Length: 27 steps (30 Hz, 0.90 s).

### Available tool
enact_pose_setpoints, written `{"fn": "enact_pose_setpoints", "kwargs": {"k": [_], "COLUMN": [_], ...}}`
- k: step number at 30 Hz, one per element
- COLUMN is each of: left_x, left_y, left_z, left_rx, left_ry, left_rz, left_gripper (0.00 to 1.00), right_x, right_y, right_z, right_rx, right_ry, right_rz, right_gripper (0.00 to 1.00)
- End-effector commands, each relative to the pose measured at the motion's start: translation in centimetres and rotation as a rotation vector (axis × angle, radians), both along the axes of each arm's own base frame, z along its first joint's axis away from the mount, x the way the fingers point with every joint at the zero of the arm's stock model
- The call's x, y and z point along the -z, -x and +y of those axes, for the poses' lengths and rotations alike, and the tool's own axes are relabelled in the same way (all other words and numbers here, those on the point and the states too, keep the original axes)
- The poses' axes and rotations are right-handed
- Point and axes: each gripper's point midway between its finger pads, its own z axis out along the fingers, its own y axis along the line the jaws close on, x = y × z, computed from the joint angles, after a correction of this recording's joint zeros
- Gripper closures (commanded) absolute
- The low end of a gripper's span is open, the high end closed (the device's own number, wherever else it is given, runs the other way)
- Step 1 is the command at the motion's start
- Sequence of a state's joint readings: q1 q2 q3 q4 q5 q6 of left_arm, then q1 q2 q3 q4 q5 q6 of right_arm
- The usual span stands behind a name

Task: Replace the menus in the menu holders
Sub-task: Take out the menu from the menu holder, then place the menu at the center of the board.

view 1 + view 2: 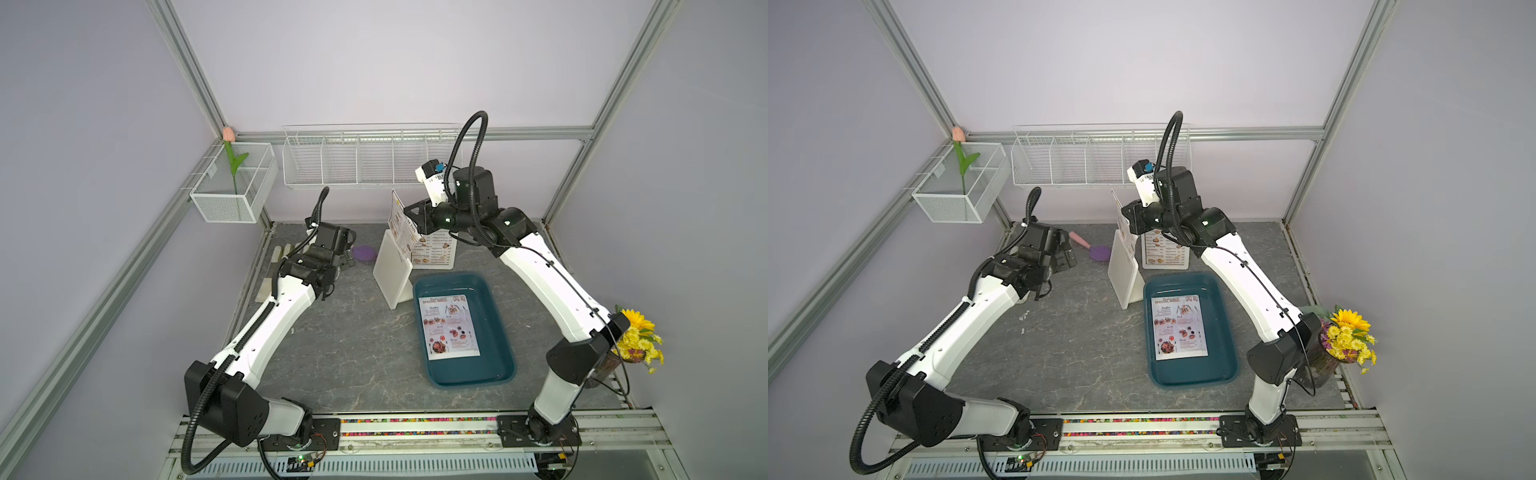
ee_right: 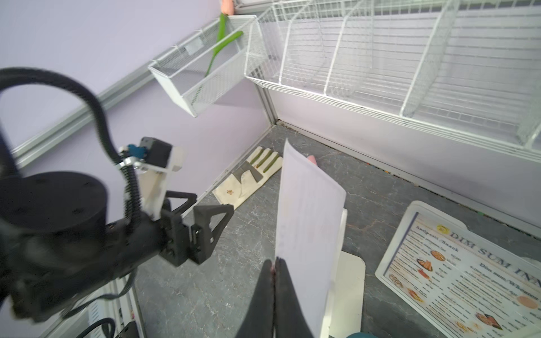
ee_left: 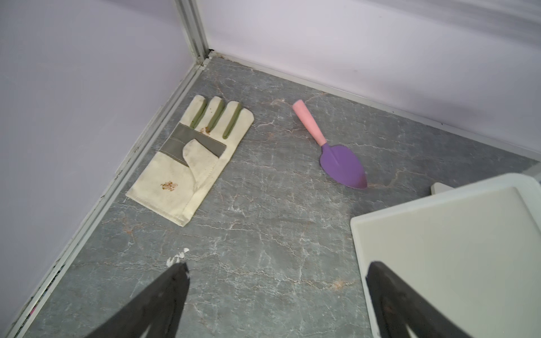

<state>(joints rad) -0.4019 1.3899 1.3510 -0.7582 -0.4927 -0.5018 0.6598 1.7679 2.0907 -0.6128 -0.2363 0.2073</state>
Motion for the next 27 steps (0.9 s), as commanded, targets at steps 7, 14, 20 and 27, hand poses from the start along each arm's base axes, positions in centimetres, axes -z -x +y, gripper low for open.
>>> {"fn": "enact_pose_setpoints", "kwargs": {"k": [7, 14, 20, 27], "left_x": [-1.1, -1.5, -2.2, -2.6], "left_y": [-0.2, 0.4, 1.0, 2.2], "left_z": [4.0, 7.9, 8.5, 7.9], "left_rx": [-0.093, -0.197, -0.201, -0.138], "left_ry": [0.049, 0.055, 0.017, 0.033], "left_rz": [0.008, 0.015, 0.014, 0.009], "left_gripper": [0.02, 0.02, 0.02, 0.02], "right_x": [-2.0, -1.1, 2.1, 15.4], "right_y": [9.5, 15.6, 14.5, 8.5], "right_z": [5.8, 8.5, 8.4, 11.2], "right_rx": [-0.306, -0.489, -0.478, -0.481], "right_ry": [-0.054, -0.126, -0.103, 0.175], "right_rz": [-0.047, -0.026, 0.046, 0.115], "right_gripper": [0.94, 0.94, 0.94, 0.94]}}
